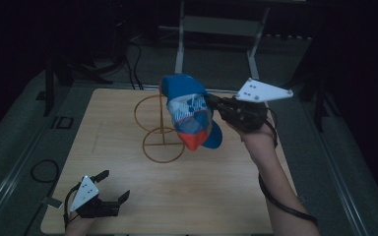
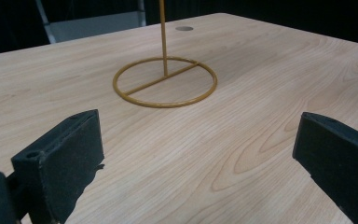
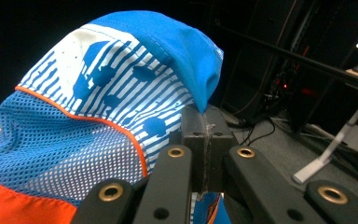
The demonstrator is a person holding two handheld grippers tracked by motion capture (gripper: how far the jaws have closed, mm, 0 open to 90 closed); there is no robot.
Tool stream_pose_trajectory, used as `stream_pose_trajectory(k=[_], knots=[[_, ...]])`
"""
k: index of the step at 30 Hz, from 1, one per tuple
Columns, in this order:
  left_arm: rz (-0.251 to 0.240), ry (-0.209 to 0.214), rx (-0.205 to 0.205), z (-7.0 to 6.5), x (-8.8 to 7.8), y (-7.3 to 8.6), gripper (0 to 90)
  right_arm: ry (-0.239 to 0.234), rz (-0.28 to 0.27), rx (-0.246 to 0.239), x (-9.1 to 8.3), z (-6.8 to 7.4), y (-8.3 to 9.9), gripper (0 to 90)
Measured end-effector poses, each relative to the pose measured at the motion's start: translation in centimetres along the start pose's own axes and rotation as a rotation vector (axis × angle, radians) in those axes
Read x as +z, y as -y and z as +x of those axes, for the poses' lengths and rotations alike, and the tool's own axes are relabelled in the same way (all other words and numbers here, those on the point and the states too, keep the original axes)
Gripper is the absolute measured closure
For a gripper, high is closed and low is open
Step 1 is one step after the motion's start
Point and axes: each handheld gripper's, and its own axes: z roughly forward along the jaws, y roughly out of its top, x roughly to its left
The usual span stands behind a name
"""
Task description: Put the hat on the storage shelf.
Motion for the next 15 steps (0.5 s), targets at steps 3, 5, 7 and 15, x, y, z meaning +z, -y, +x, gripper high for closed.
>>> stream_pose_trajectory(k=[3,5,7,15], knots=[[-0.001,-0.002,0.005,0.0,-0.2,0.1,2.1,-0.006,-0.003,0.005,1.7,-0.1,-1.2,89.9],[-0.005,-0.006,0.005,0.1,-0.3,0.2,2.1,-0.006,0.005,0.001,3.0,-0.1,-1.9,89.9],[-0.011,-0.006,0.001,0.2,-0.4,0.2,2.1,-0.016,0.01,0.006,4.3,0.0,-2.5,89.9],[-0.014,-0.011,-0.006,0.5,-0.7,0.5,2.1,-0.029,0.088,-0.044,10.1,1.4,-4.1,89.9]])
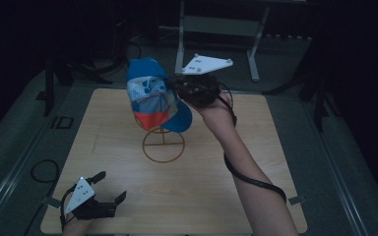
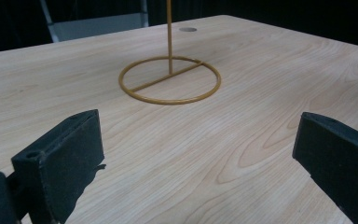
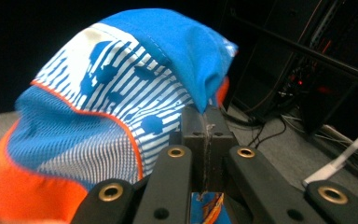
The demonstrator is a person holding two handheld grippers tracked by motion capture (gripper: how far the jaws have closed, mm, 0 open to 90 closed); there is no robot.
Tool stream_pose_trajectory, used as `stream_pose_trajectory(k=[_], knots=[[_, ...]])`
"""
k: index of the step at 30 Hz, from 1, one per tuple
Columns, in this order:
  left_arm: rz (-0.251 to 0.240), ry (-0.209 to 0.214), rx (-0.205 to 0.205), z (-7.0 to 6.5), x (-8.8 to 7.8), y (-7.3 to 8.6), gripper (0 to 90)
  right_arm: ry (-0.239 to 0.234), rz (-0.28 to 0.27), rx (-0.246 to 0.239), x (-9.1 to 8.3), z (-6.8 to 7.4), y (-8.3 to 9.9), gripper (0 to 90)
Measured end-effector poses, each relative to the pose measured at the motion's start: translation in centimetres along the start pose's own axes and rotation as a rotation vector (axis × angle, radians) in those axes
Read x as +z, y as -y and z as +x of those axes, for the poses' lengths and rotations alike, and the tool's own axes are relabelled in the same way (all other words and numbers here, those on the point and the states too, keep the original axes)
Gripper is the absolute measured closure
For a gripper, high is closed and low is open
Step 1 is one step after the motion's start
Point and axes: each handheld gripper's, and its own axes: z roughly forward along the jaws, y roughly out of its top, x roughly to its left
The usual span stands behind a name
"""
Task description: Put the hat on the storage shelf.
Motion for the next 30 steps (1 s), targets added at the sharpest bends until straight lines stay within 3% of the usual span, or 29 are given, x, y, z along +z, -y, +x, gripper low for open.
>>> stream_pose_trajectory(k=[8,14,22,30], knots=[[-0.014,0.005,-0.024,0.4,-0.3,0.1,2.2,-0.022,0.077,0.006,4.3,0.6,0.5,89.9],[-0.011,0.014,-0.028,0.4,-0.2,0.1,2.2,-0.031,0.138,0.017,6.3,0.7,1.7,89.9],[-0.008,0.029,-0.027,0.3,-0.1,0.2,2.2,-0.041,0.172,0.007,7.0,0.9,2.9,89.9],[0.003,0.037,-0.024,0.2,0.1,0.3,2.2,-0.07,0.169,0.054,5.8,0.2,4.9,89.8]])
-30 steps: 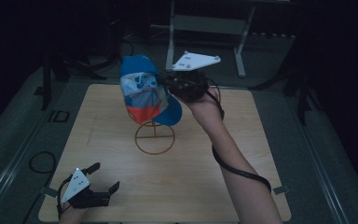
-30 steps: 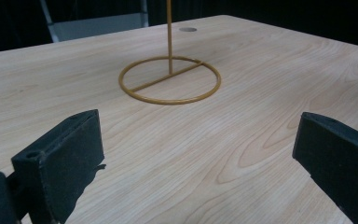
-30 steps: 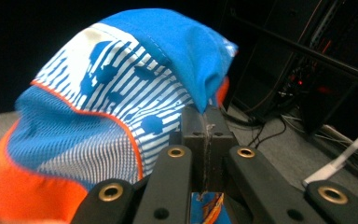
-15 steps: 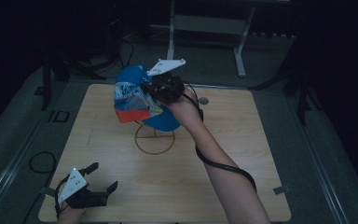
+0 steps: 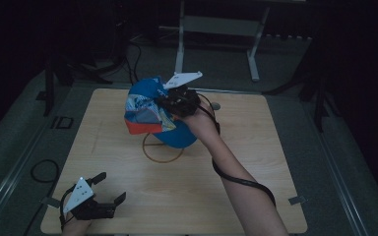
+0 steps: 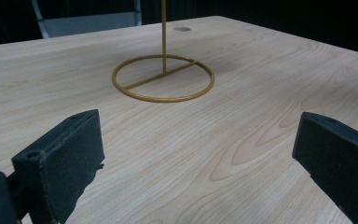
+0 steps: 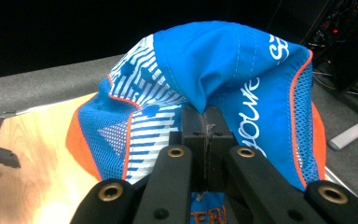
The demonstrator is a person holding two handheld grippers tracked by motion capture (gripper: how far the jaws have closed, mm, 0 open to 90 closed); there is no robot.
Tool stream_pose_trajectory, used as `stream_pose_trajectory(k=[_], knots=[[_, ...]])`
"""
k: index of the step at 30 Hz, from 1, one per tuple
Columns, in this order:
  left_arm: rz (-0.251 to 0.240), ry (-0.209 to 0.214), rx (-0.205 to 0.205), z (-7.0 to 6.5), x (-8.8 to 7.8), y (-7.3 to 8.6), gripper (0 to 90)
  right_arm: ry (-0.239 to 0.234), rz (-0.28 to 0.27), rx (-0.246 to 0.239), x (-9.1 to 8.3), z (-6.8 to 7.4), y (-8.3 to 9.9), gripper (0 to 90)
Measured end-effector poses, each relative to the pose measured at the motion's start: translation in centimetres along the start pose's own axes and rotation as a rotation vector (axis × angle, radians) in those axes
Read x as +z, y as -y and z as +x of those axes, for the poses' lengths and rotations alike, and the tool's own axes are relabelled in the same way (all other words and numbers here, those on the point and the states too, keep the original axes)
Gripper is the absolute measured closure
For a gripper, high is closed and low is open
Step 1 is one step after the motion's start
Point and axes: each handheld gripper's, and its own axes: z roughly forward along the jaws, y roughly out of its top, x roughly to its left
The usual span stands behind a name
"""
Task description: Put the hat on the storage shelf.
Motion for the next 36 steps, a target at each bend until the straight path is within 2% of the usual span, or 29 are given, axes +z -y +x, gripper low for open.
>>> stream_pose_trajectory(k=[5,8,10,20,25,36], knots=[[-0.003,0.002,-0.007,0.0,0.0,0.1,2.2,0.003,0.003,0.004,-0.5,-0.1,0.9,89.7],[-0.002,0.003,-0.007,0.0,0.0,0.1,2.2,0.008,0.011,0.02,-0.7,-0.4,1.8,89.7],[0.0,0.005,-0.005,-0.1,0.1,0.1,2.2,0.004,0.002,0.048,-0.8,-0.8,2.5,89.7],[0.003,0.006,-0.004,-0.1,0.1,0.1,2.2,-0.01,0.002,0.08,-0.7,-1.0,4.8,88.8],[0.0,0.008,-0.007,-0.1,0.1,0.1,2.2,-0.014,-0.011,0.113,-0.7,-1.1,6.0,83.1],[-0.001,0.014,-0.01,-0.1,0.2,0.2,2.2,-0.018,-0.004,0.145,-0.4,-1.4,7.5,76.2]])
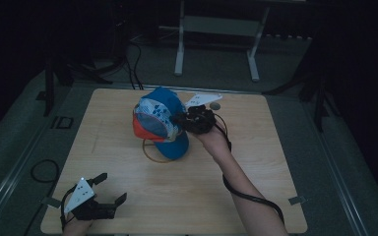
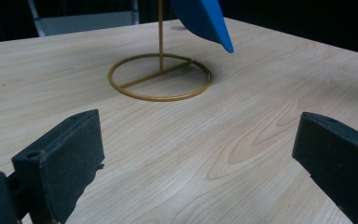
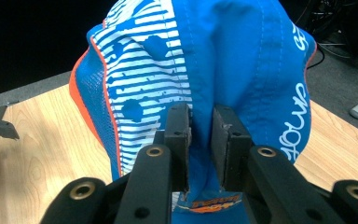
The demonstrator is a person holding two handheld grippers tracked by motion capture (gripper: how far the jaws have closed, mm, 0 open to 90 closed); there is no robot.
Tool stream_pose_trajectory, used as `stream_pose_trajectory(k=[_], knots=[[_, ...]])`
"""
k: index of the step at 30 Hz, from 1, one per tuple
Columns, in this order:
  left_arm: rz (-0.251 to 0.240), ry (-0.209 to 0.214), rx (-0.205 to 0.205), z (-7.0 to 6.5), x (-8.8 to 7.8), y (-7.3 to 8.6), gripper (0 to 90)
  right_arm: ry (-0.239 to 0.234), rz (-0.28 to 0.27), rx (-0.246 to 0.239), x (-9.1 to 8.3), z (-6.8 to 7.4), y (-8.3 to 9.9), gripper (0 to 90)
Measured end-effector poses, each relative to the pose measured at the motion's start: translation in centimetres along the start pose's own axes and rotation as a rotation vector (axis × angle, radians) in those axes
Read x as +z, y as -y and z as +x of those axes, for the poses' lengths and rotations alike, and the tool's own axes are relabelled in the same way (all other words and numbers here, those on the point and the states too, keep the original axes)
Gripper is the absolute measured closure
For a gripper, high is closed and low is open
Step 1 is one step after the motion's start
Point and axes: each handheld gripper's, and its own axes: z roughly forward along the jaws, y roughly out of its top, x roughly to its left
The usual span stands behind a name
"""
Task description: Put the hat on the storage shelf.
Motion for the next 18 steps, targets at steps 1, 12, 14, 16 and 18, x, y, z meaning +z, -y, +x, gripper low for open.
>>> stream_pose_trajectory(k=[1,12,14,16,18], knots=[[0.0,0.0,0.0,0.0,0.0,0.0,2.2,-0.002,0.0,0.005,0.0,0.0,0.1,75.2],[-0.007,-0.001,-0.012,0.1,0.0,0.0,2.2,0.006,-0.028,-0.009,-1.9,0.0,0.3,60.4],[-0.008,-0.002,-0.015,0.1,0.0,0.1,2.2,0.01,-0.039,-0.015,-2.3,0.2,0.5,53.2],[-0.01,-0.001,-0.018,0.1,0.1,0.0,2.2,0.006,-0.042,-0.02,-2.6,0.3,0.7,48.2],[-0.01,0.001,-0.019,0.1,0.1,0.1,2.2,0.004,-0.045,-0.021,-2.9,0.3,0.9,41.4]])
